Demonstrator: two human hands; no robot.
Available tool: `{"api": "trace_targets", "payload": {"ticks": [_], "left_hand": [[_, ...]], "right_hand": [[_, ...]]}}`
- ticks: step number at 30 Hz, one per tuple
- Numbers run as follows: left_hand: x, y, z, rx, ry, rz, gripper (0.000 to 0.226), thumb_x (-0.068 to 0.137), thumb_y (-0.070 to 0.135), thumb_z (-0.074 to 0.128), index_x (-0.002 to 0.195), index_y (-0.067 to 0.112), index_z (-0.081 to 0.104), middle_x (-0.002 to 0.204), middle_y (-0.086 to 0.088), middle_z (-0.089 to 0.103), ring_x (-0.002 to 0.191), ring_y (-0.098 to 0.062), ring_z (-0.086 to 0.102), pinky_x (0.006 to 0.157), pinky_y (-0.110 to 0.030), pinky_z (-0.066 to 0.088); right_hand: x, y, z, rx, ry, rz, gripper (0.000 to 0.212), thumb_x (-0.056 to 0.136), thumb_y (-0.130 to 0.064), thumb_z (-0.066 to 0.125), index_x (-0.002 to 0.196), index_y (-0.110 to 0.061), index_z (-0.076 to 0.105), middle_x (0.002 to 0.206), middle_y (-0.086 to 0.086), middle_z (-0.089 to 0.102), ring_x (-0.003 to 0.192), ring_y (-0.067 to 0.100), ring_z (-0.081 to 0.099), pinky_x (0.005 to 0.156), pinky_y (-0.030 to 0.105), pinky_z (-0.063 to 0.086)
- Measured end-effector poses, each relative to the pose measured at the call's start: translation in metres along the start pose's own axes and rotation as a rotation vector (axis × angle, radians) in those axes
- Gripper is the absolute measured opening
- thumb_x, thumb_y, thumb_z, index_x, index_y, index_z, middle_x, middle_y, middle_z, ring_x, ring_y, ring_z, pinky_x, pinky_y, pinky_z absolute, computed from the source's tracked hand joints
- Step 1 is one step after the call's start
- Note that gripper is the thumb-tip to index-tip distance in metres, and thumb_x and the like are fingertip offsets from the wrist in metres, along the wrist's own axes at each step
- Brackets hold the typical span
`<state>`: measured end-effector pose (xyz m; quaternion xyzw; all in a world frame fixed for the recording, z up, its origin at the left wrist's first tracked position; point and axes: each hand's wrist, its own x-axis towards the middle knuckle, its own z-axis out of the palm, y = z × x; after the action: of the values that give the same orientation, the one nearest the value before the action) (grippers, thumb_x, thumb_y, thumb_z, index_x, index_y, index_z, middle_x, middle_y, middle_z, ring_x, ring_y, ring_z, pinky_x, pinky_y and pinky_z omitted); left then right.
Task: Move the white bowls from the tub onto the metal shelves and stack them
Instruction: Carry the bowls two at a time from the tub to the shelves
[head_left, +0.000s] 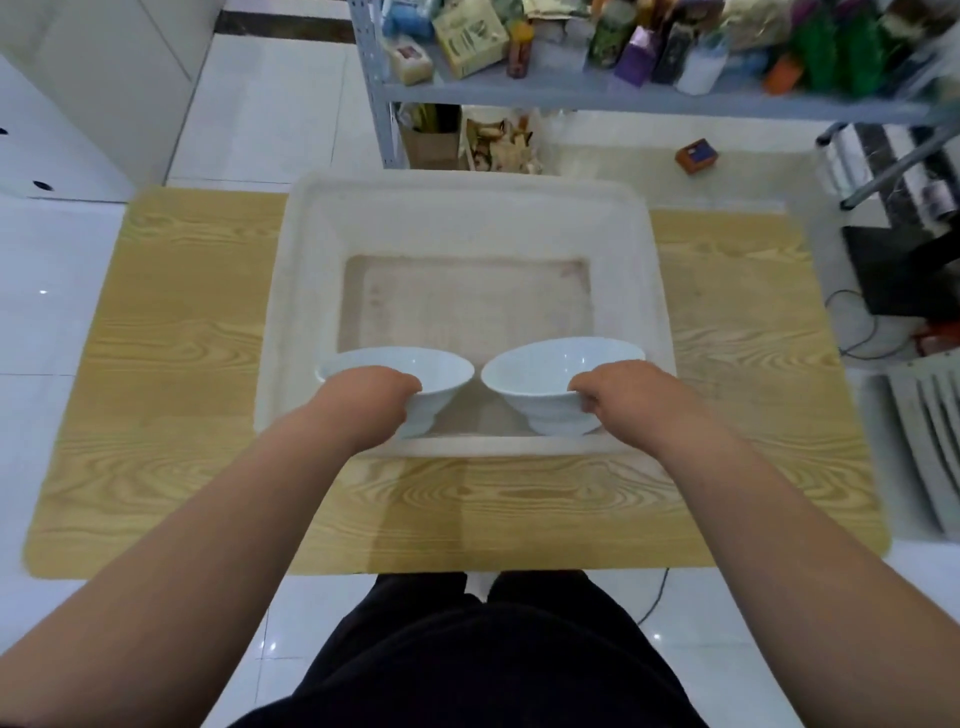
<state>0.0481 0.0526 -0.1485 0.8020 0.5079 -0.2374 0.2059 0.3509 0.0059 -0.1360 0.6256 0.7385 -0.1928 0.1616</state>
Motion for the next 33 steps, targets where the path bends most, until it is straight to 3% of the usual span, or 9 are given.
{"api": "trace_targets", "payload": {"ticks": [5, 11, 16, 22, 28, 31, 33], "left_hand": [[-0.022, 0.015, -0.003, -0.049, 0.151, -0.089, 0.037, 0.095, 0.017, 0.047, 0.126, 0.034, 0.058, 0.115, 0.003, 0.066, 0.106, -0.022, 0.060, 0.079, -0.035, 0.050], [-0.098, 0.051, 0.000, -0.099, 0.578, -0.283, 0.029, 0.086, 0.006, 0.060, 0.104, 0.027, 0.067, 0.079, 0.004, 0.067, 0.070, -0.027, 0.062, 0.049, -0.032, 0.044], [-0.177, 0.072, 0.018, -0.137, 0.723, -0.545, 0.026, 0.086, 0.005, 0.062, 0.100, 0.027, 0.066, 0.069, 0.007, 0.059, 0.062, -0.029, 0.056, 0.046, -0.030, 0.041], [-0.287, 0.099, 0.066, -0.119, 0.740, -0.870, 0.029, 0.078, -0.004, 0.065, 0.094, 0.019, 0.068, 0.065, 0.001, 0.063, 0.055, -0.031, 0.054, 0.042, -0.031, 0.041], [-0.365, 0.130, 0.133, -0.175, 0.710, -1.178, 0.029, 0.077, -0.006, 0.068, 0.097, 0.015, 0.070, 0.067, -0.008, 0.066, 0.056, -0.035, 0.058, 0.044, -0.034, 0.046], [-0.398, 0.151, 0.165, -0.246, 0.693, -1.340, 0.030, 0.077, -0.005, 0.069, 0.100, 0.016, 0.071, 0.072, -0.009, 0.069, 0.061, -0.035, 0.061, 0.047, -0.037, 0.050], [-0.418, 0.162, 0.190, -0.271, 0.670, -1.422, 0.030, 0.077, -0.003, 0.071, 0.101, 0.015, 0.072, 0.074, -0.009, 0.071, 0.063, -0.035, 0.063, 0.050, -0.039, 0.053]], "right_hand": [[-0.007, 0.010, 0.009, 0.066, 0.184, -0.107, 0.019, 0.084, -0.008, 0.049, 0.086, -0.024, 0.059, 0.088, -0.007, 0.066, 0.084, 0.020, 0.059, 0.066, 0.034, 0.049], [-0.008, 0.016, -0.002, 0.111, 0.488, -0.455, 0.019, 0.079, -0.001, 0.063, 0.088, -0.018, 0.069, 0.075, 0.000, 0.069, 0.073, 0.028, 0.062, 0.063, 0.040, 0.047], [0.002, -0.024, -0.013, 0.215, 0.696, -0.762, 0.028, 0.074, 0.007, 0.071, 0.094, -0.012, 0.073, 0.078, 0.003, 0.069, 0.072, 0.032, 0.062, 0.066, 0.039, 0.047], [-0.013, -0.104, -0.006, 0.276, 0.637, -1.099, 0.031, 0.071, 0.005, 0.074, 0.097, -0.013, 0.073, 0.082, 0.002, 0.070, 0.080, 0.030, 0.064, 0.074, 0.039, 0.046], [-0.044, -0.190, 0.017, 0.215, 0.510, -1.404, 0.034, 0.068, 0.009, 0.069, 0.093, -0.014, 0.071, 0.073, 0.001, 0.066, 0.069, 0.031, 0.058, 0.065, 0.038, 0.047], [-0.064, -0.233, 0.025, 0.119, 0.449, -1.519, 0.036, 0.065, 0.010, 0.068, 0.091, -0.015, 0.071, 0.072, -0.002, 0.065, 0.068, 0.029, 0.057, 0.064, 0.029, 0.038], [-0.078, -0.261, 0.031, 0.070, 0.407, -1.588, 0.038, 0.062, 0.010, 0.069, 0.091, -0.016, 0.071, 0.073, -0.003, 0.065, 0.069, 0.028, 0.057, 0.065, 0.030, 0.037]]}}
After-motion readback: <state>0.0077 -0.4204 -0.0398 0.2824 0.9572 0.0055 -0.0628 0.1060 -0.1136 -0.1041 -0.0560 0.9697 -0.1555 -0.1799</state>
